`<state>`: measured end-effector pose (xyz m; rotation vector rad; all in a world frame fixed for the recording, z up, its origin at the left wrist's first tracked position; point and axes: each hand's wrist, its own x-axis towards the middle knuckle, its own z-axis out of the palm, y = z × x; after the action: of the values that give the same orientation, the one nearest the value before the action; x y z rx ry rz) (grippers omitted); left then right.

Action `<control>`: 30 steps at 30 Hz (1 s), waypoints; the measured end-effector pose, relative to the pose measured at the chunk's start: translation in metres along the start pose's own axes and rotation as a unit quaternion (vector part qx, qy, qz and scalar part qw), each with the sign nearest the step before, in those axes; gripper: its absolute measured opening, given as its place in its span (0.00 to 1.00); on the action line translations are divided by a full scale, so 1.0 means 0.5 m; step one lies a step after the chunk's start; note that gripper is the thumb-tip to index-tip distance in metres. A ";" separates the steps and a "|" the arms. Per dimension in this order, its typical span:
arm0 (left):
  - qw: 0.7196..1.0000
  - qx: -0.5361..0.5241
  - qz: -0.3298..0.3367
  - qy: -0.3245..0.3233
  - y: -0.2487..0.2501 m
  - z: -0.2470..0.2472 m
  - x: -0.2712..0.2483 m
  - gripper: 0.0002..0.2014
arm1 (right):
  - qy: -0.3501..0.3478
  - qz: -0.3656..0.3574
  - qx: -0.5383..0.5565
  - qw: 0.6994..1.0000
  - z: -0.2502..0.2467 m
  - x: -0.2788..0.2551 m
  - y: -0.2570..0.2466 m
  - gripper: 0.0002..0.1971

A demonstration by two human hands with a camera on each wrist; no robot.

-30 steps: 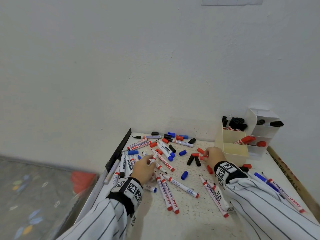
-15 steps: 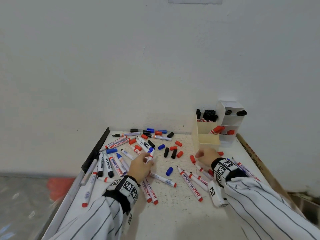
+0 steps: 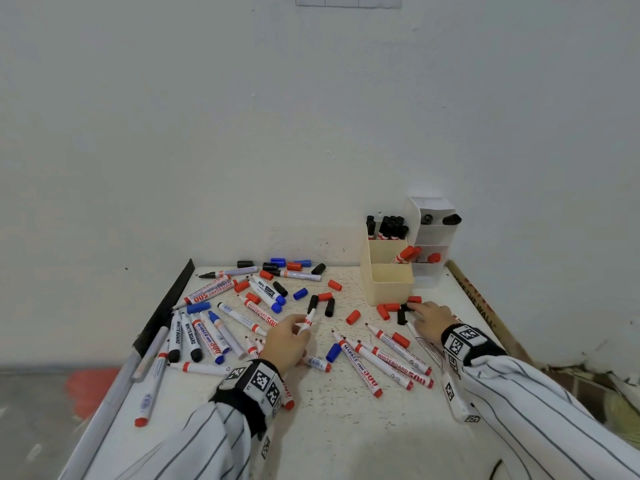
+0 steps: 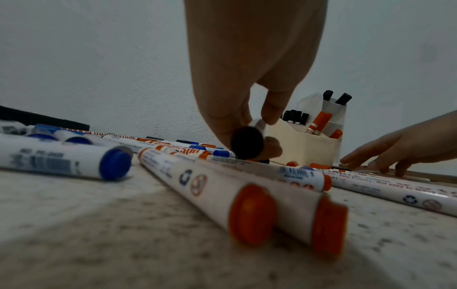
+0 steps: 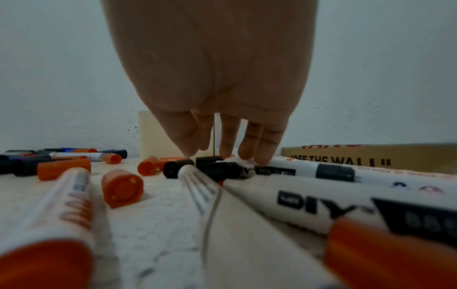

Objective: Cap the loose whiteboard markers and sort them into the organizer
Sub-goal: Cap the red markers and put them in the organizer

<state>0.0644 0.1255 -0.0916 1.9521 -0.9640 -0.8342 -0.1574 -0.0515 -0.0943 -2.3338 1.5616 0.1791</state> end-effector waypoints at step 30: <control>0.993 0.084 0.078 -0.005 -0.006 0.000 -0.001 0.21 | 0.127 -0.146 0.266 0.944 -0.020 -0.071 -0.110 0.09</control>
<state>0.0650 0.1271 -0.0944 1.9842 -1.2093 -0.6944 -0.1219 -0.0047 -0.0638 -2.1574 1.1475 -0.5658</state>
